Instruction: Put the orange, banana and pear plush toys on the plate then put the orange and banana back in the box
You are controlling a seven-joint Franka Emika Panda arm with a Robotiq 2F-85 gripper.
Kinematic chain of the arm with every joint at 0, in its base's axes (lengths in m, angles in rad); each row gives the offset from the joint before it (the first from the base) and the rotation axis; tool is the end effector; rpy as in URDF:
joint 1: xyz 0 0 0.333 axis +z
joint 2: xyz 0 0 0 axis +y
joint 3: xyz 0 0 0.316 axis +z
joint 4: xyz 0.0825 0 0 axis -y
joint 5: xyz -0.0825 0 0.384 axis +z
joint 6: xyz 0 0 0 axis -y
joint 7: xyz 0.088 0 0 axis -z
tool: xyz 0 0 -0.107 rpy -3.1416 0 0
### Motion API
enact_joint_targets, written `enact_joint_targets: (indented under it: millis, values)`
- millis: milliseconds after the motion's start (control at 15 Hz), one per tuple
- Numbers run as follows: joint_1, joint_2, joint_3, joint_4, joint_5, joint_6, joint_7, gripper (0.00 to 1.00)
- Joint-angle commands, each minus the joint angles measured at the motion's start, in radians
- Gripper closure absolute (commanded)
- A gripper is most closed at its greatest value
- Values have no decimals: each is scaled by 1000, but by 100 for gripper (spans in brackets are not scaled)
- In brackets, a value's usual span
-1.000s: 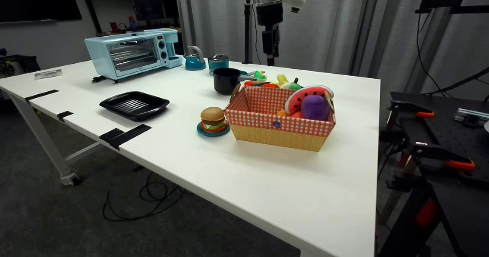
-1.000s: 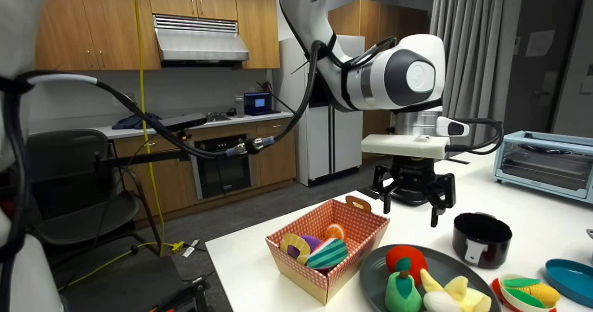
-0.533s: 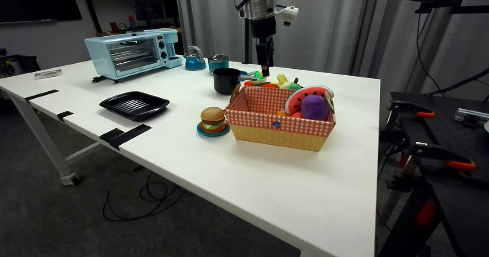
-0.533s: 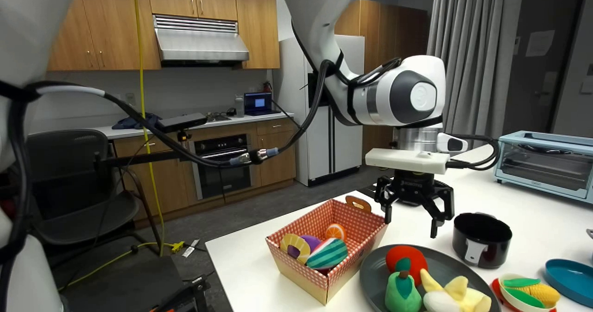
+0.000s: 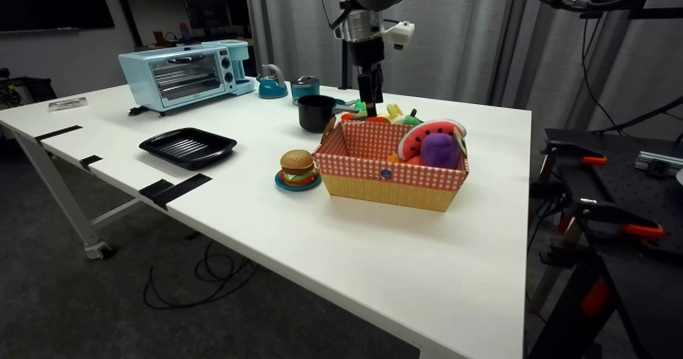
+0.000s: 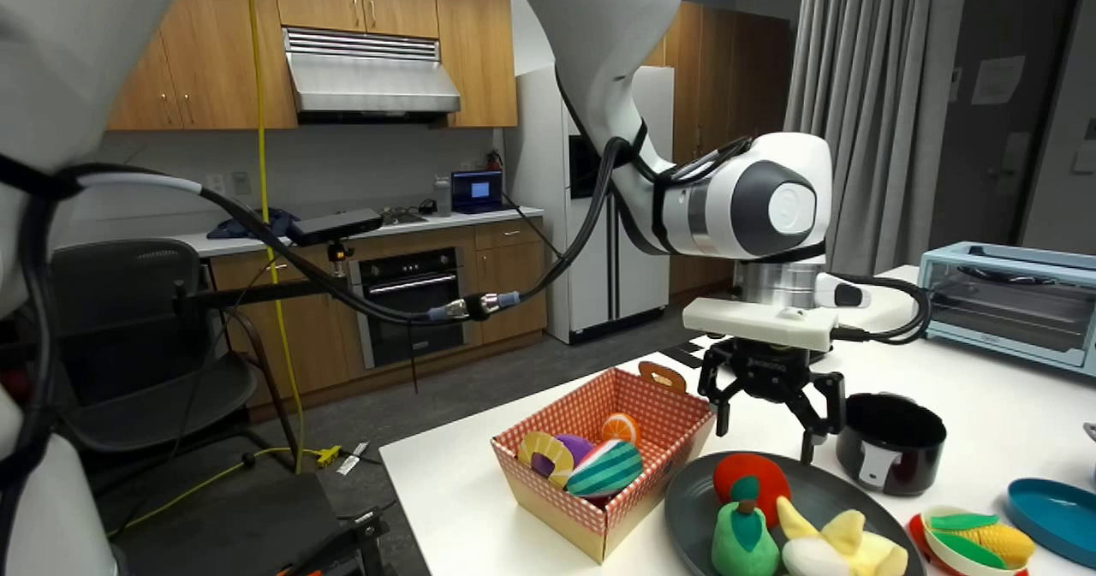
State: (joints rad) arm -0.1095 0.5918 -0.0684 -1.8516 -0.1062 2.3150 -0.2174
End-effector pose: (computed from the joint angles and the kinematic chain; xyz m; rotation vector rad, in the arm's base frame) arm 0.6187 -0.1114 0.1917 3.0424 0.1914 -0.2254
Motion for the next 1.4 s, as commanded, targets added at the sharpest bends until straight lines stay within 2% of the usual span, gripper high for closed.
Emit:
enact_joint_targets:
  millis: [0,600,667,733,1000,1333]
  values:
    - [1,40,4,37,1,-22,28,0]
    - [0,101,9,49,-2,-23,21,0]
    - [4,107,9,52,-3,-21,26,17]
    - [7,107,8,52,-7,-17,28,26]
    - [4,94,4,47,-13,-19,20,58]
    - [10,69,0,31,-18,-18,30,90]
